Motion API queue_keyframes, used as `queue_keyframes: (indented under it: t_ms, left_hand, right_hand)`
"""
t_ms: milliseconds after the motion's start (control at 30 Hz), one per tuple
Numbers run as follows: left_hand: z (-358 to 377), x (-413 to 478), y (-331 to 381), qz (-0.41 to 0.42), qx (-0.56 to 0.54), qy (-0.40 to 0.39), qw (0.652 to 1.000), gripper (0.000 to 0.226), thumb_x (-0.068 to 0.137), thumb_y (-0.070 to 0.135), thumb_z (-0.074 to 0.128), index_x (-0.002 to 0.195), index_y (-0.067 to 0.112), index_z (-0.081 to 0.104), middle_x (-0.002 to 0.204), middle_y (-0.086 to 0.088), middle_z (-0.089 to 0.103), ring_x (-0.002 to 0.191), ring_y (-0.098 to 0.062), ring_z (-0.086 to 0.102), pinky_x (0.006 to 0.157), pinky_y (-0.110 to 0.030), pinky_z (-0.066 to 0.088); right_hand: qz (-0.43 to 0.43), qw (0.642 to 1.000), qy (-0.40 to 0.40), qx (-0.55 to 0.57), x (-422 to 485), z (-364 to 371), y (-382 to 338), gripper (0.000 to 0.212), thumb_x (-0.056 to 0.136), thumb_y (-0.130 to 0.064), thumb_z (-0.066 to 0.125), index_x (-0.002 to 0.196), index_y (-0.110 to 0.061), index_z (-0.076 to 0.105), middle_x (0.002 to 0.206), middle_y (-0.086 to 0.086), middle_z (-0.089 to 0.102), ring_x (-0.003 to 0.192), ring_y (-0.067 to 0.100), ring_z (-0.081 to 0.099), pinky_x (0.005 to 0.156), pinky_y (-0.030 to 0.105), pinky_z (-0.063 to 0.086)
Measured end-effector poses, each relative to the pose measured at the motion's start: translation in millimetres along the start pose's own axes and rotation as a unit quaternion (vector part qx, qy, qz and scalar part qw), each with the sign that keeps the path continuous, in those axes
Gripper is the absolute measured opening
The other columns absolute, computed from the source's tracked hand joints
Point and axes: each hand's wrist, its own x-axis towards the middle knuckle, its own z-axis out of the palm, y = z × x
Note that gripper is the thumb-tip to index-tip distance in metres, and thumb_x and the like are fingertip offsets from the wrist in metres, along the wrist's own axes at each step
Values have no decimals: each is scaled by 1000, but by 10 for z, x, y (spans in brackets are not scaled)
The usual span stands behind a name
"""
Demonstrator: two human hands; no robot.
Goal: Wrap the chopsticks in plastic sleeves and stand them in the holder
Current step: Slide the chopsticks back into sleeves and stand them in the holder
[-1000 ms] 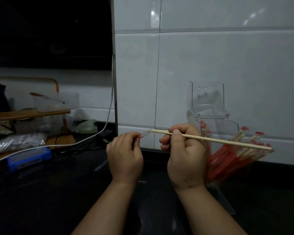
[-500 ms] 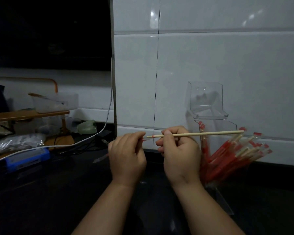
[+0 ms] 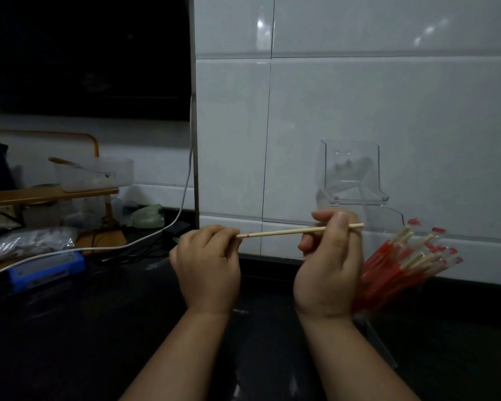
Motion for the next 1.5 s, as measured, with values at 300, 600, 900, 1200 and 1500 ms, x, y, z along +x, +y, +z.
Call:
queue_keyframes:
  t_ms: [300, 600, 900, 1200, 1500]
  left_hand:
    - [-1, -13, 52, 50, -19, 11, 999, 24, 85, 37, 59, 93, 24, 77, 91, 6, 70, 89, -21, 57, 77, -29, 27]
    - [12, -15, 46, 77, -21, 21, 997, 23, 86, 37, 61, 94, 23, 77, 91, 5, 70, 87, -22, 58, 75, -27, 25]
    - [20, -14, 42, 86, -18, 23, 996, 23, 85, 37, 60, 92, 23, 77, 90, 4, 71, 87, -20, 54, 74, -27, 22]
    - [27, -9, 51, 115, -34, 42, 992, 23, 87, 36, 61, 93, 21, 78, 90, 3, 72, 88, -17, 52, 74, -28, 25]
    - [21, 37, 29, 24, -100, 55, 993, 16, 88, 26, 67, 97, 18, 77, 92, 5, 71, 84, -21, 61, 79, -30, 42]
  right_hand:
    - [17, 993, -104, -48, -86, 51, 78, 33, 89, -52, 41, 80, -26, 60, 64, -5, 60, 56, 8, 51, 56, 33, 44]
    - [94, 989, -109, -37, -4, 39, 143, 21, 95, -18, 62, 75, -25, 63, 63, -5, 62, 60, 11, 54, 60, 33, 45]
    - [107, 988, -98, -45, 39, 23, 177, 18, 86, -10, 72, 73, -19, 62, 56, -14, 57, 55, 2, 50, 59, 24, 42]
    - [118, 985, -108, -63, 31, 21, 200, 15, 81, -11, 77, 75, -12, 63, 61, -7, 57, 54, -1, 48, 58, 19, 43]
    - [138, 983, -75, -97, 61, 23, 219, 14, 90, -16, 65, 77, -18, 60, 68, 6, 62, 63, 19, 56, 65, 39, 49]
